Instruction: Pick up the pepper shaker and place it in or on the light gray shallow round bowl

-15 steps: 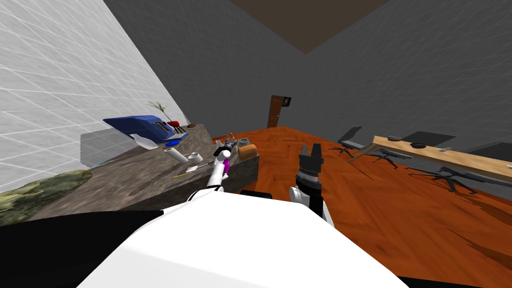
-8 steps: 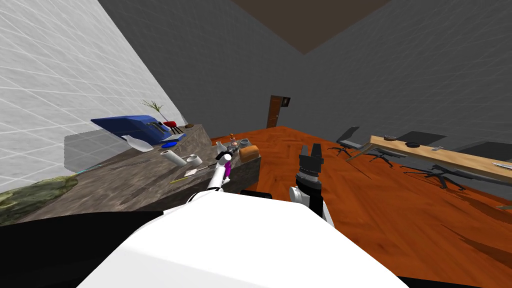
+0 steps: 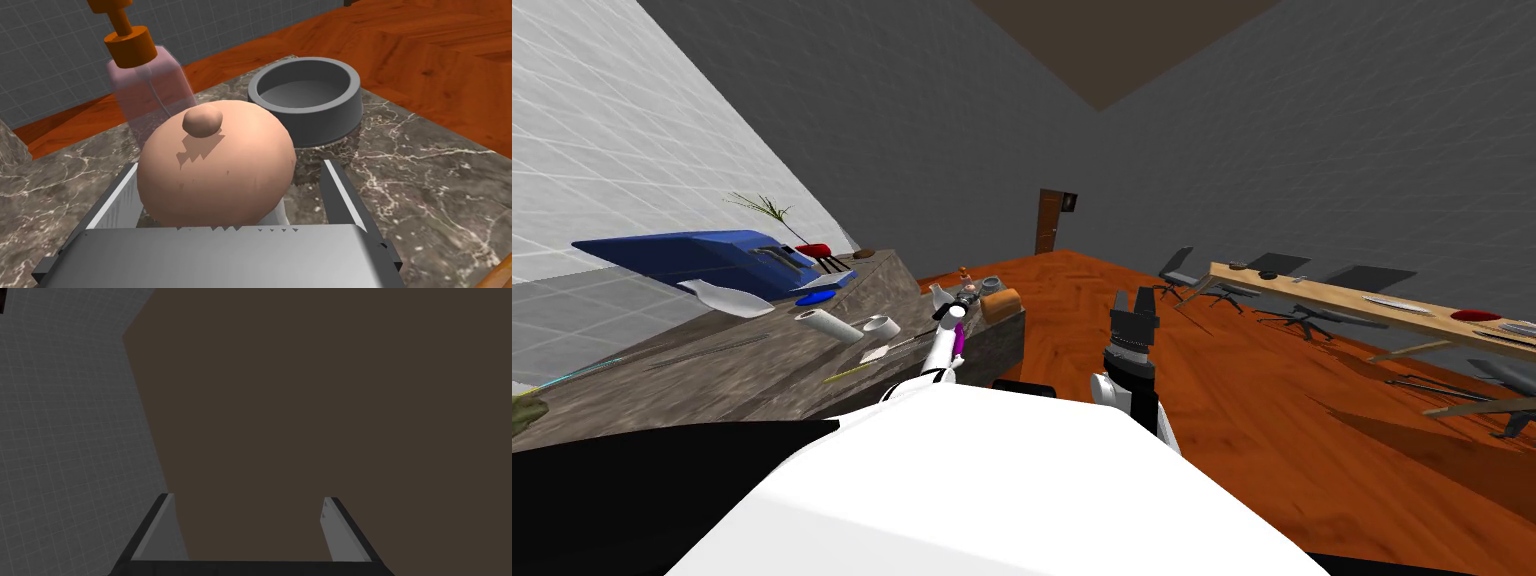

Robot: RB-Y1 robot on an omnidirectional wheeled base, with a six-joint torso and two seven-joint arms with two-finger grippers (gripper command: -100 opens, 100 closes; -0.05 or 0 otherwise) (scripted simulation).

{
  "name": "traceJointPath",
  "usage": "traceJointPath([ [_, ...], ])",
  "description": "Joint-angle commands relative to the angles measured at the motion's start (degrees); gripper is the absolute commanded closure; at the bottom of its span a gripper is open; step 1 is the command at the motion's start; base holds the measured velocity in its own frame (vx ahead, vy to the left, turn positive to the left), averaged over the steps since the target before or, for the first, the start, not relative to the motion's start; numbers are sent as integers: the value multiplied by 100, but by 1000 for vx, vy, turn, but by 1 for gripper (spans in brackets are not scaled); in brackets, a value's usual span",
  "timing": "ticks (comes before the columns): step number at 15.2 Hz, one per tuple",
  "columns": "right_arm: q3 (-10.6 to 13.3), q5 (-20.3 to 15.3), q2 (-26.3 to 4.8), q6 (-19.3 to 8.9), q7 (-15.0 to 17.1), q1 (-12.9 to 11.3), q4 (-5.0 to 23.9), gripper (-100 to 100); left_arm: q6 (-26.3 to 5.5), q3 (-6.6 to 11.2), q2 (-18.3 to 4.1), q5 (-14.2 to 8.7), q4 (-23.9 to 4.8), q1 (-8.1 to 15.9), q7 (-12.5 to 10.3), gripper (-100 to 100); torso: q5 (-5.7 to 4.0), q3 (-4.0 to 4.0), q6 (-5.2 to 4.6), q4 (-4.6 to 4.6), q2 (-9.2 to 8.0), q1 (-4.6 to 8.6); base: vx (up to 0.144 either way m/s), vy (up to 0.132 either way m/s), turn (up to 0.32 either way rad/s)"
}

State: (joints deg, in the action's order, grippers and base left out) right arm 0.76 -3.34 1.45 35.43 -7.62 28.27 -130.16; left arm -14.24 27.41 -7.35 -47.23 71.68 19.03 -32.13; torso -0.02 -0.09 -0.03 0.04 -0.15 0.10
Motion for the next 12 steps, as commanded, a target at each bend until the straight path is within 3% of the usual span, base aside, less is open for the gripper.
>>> traceJointPath([
  [1,0,0,0,0,0,0,0,0,-30,162,-47,-111,-77,63,168,-100,0,0,0,0,0,0,-38,-23,-151],
  [3,0,0,0,0,0,0,0,0,-34,425,-169,-370,-261,174,460,-100,0,1,0,0,2,-1,-39,-28,-167],
  [4,0,0,0,0,0,0,0,0,-34,425,-169,-370,-261,174,460,-100,0,1,-1,0,2,-1,-35,-22,-134],
  [5,0,0,0,0,0,1,0,0,-36,557,-230,-500,-353,230,605,-100,0,1,0,0,3,-2,-31,-22,-161],
  [6,0,0,0,0,0,0,0,0,-16,427,-220,-422,-320,202,471,-100,0,2,-1,0,5,-3,-20,-11,-71],
  [7,-1,0,0,0,0,1,0,0,-24,453,-232,-439,-338,216,505,100,1,4,2,-1,8,-5,-7,-3,2],
  [11,-1,0,0,0,0,1,0,0,-21,453,-234,-439,-334,218,507,100,4,11,1,-6,18,-9,-1,0,3],
  [12,-1,0,0,0,0,1,0,0,-32,294,-108,-241,-169,119,314,100,4,12,1,-6,19,-10,17,14,199],
])
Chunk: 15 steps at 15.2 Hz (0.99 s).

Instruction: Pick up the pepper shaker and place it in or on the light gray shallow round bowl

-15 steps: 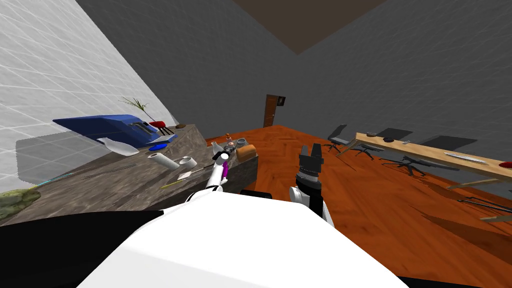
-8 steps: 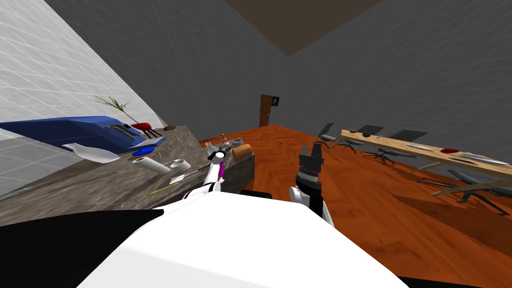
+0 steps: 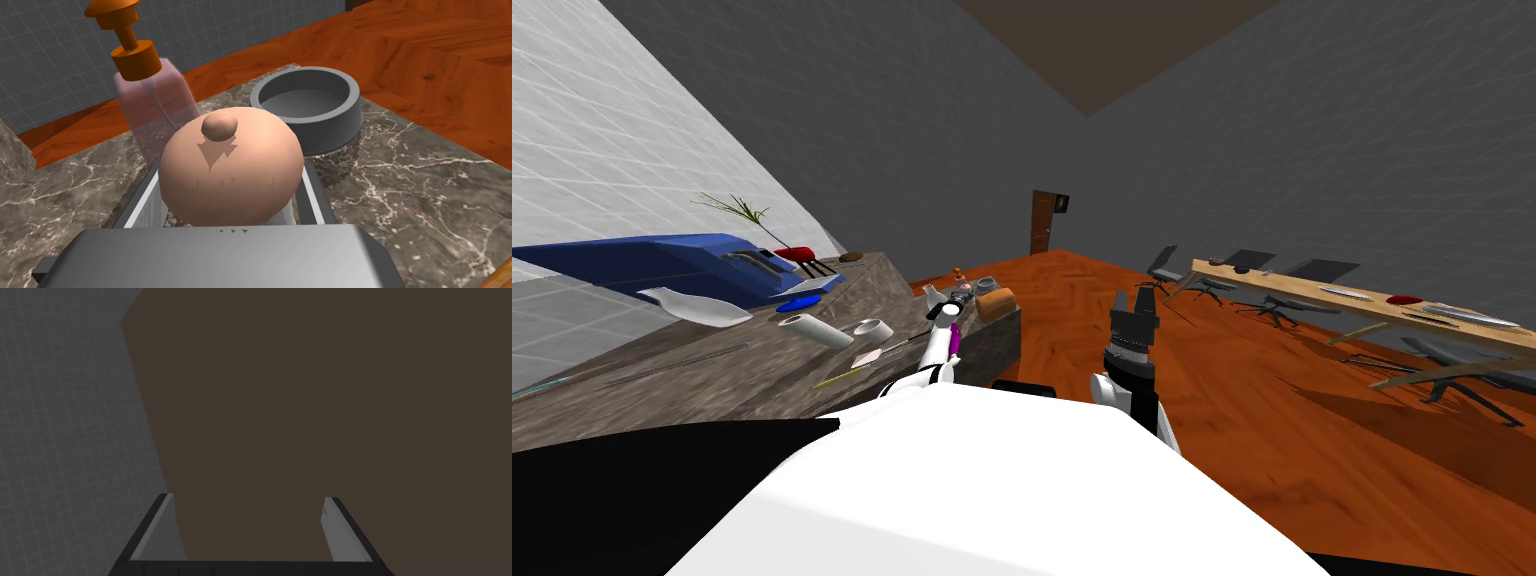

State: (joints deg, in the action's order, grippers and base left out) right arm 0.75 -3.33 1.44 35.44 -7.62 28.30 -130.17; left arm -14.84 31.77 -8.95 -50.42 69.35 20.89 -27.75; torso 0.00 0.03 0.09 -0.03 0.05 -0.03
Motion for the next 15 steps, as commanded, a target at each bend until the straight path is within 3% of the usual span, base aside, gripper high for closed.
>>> traceJointPath([
  [1,0,0,0,0,0,0,0,0,30,-273,113,208,156,-123,-270,100,0,0,0,0,0,0,39,29,367],
  [4,0,0,0,0,0,0,0,0,32,-405,173,337,248,-178,-416,100,-1,6,-5,1,13,-5,45,21,134],
  [6,0,0,0,0,0,0,0,0,36,-668,295,596,432,-289,-707,100,1,9,-8,-4,14,-3,37,30,165],
  [7,0,0,0,0,0,0,0,0,36,-668,295,596,432,-289,-707,100,3,9,-4,-7,12,-4,37,28,153],
  [9,0,0,0,0,0,0,0,0,40,-931,417,856,616,-400,-999,100,7,11,-2,-11,10,-6,41,23,193],
  [10,0,0,0,0,0,0,0,0,40,-931,417,856,616,-400,-999,100,8,12,-3,-13,12,-8,38,18,133],
  [12,0,0,0,0,0,0,0,0,43,-1194,539,1115,801,-511,-1285,100,12,15,-7,-16,14,-8,33,21,169],
  [14,0,0,0,0,0,0,0,0,46,-1118,493,1057,707,-439,-1203,100,14,16,-7,-17,15,-14,26,17,96],
  [15,0,0,0,0,0,-1,0,0,-68,-1046,292,1168,627,-238,-1300,100,15,16,-8,-17,14,-13,-20,-6,-109],
])
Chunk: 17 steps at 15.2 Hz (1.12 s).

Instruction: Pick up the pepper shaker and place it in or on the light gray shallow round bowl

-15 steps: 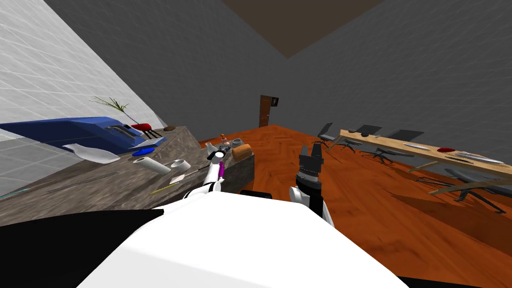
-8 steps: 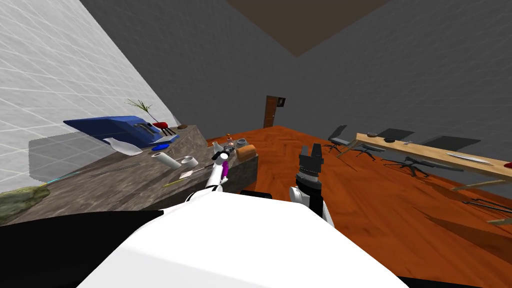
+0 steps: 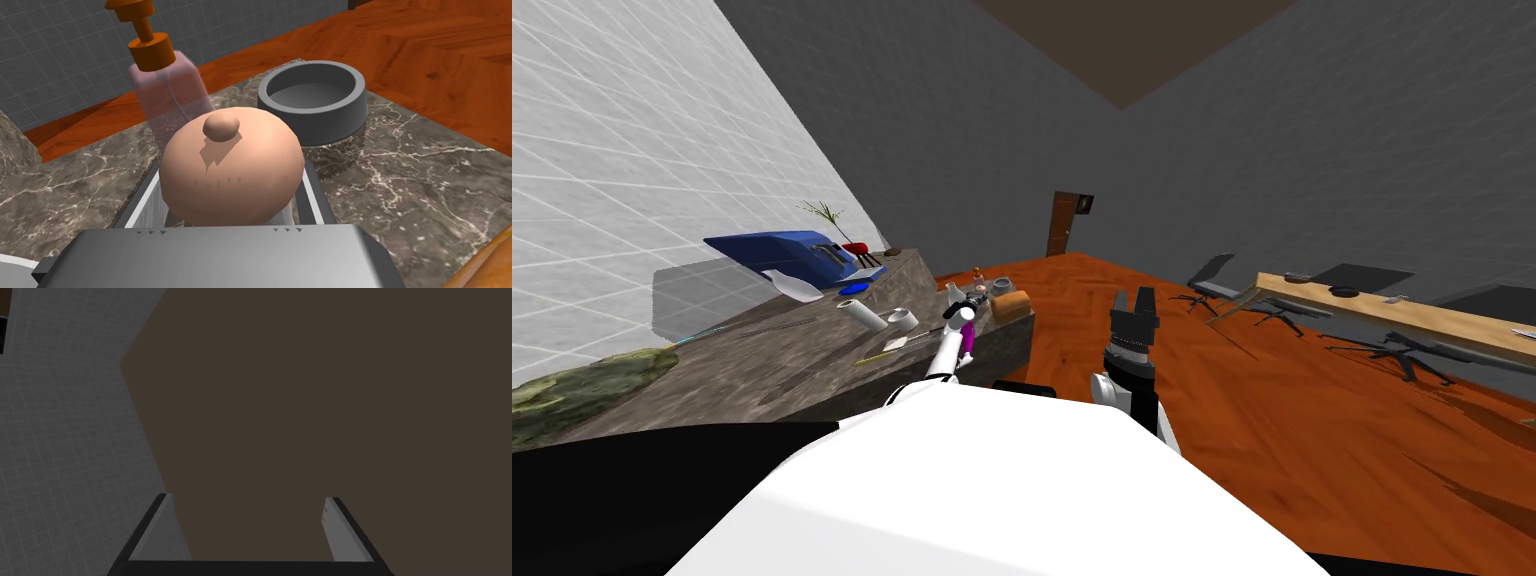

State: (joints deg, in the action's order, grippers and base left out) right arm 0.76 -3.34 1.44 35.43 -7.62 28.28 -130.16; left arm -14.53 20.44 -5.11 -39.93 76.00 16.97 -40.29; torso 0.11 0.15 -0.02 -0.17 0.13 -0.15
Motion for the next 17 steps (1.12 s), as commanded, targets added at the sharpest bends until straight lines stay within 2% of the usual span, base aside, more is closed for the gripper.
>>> traceJointPath([
  [1,0,0,0,0,0,0,0,0,-152,129,-153,163,-78,247,-77,100,0,0,0,0,0,0,-52,-23,-154],
  [2,0,0,0,0,0,0,0,0,-152,129,-153,163,-78,247,-77,100,-5,-5,-4,3,-8,8,-52,-21,-114],
  [4,0,0,0,0,0,0,0,0,-275,228,-287,264,-175,465,-149,100,-9,-10,-8,3,-18,21,-52,-21,-120],
  [5,0,0,0,0,0,-1,0,0,-275,228,-287,264,-175,465,-149,100,-12,-12,-12,3,-21,25,-50,-20,-100],
  [8,0,0,0,0,0,-1,0,0,-481,409,-493,429,-350,837,-270,100,-13,-12,-15,5,-20,32,-52,-32,-148],
  [9,0,0,0,0,0,-1,0,0,-481,409,-493,429,-350,837,-270,100,-15,-14,-18,7,-22,37,-50,-28,-130],
  [12,0,0,0,0,0,-1,0,0,-684,600,-700,585,-527,1204,-388,100,-13,-13,-16,7,-21,35,-45,-35,-149],
  [13,0,0,0,0,0,-1,0,0,-684,600,-700,585,-527,1204,-388,100,-14,-15,-18,8,-24,39,-43,-35,-135],
  [17,0,0,0,0,0,0,0,0,-894,830,-940,733,-724,1587,-510,100,-12,-16,-16,10,-22,36,-37,-37,-155],
])
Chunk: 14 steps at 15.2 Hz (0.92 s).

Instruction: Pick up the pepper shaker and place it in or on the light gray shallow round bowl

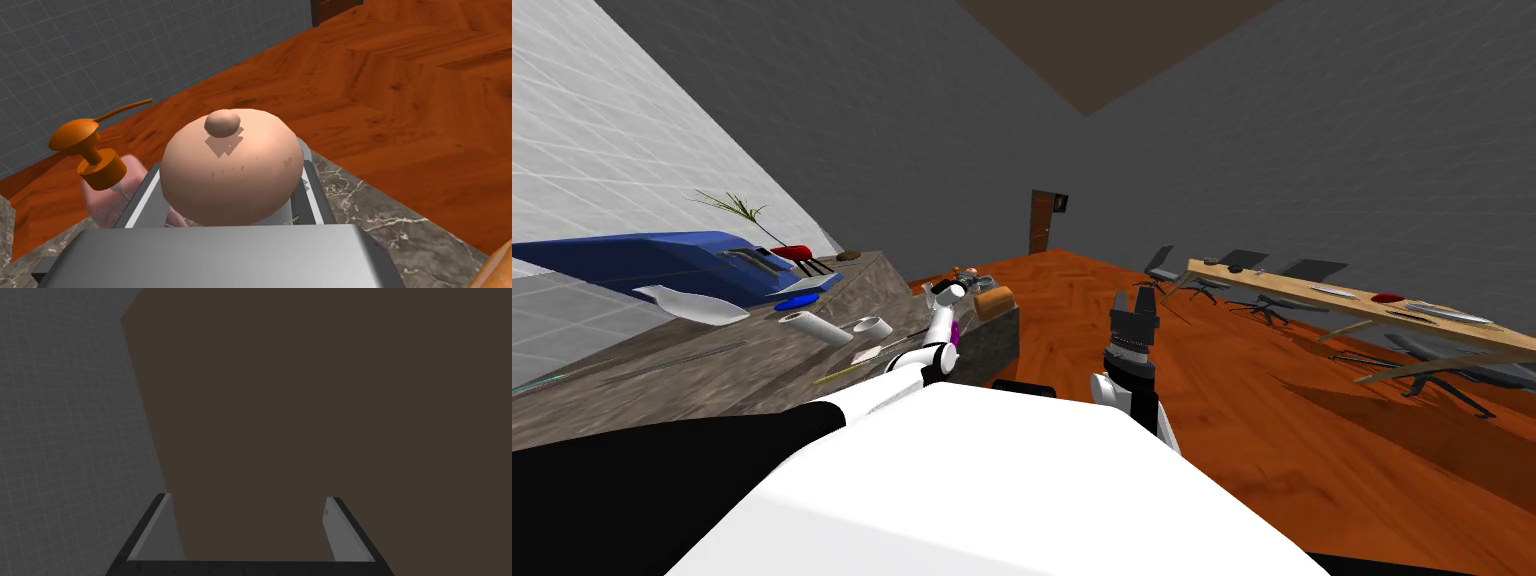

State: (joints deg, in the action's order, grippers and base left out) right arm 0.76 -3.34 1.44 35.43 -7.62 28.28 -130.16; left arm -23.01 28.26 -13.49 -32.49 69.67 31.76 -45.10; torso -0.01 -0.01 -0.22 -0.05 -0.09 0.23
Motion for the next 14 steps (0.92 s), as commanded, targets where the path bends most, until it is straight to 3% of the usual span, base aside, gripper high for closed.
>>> traceJointPath([
  [1,0,0,0,0,0,0,0,0,-84,97,-158,12,-130,177,-50,100,0,0,0,0,0,0,-30,-41,-169],
  [4,0,0,0,0,0,0,0,0,-179,291,-411,53,-294,370,-91,100,1,2,5,-1,3,0,-9,-49,-182],
  [6,0,0,0,0,0,1,0,0,-147,428,-586,-17,-477,377,-56,100,1,11,4,-4,20,3,65,-51,-224],
  [8,0,0,0,0,0,2,0,0,-125,465,-632,-49,-539,364,-40,100,3,29,15,-11,51,-5,129,-33,-85],
  [14,-1,0,-1,1,0,3,-1,0,171,800,-998,-483,-1181,123,134,100,16,60,29,-27,100,-44,183,1,-85],
])
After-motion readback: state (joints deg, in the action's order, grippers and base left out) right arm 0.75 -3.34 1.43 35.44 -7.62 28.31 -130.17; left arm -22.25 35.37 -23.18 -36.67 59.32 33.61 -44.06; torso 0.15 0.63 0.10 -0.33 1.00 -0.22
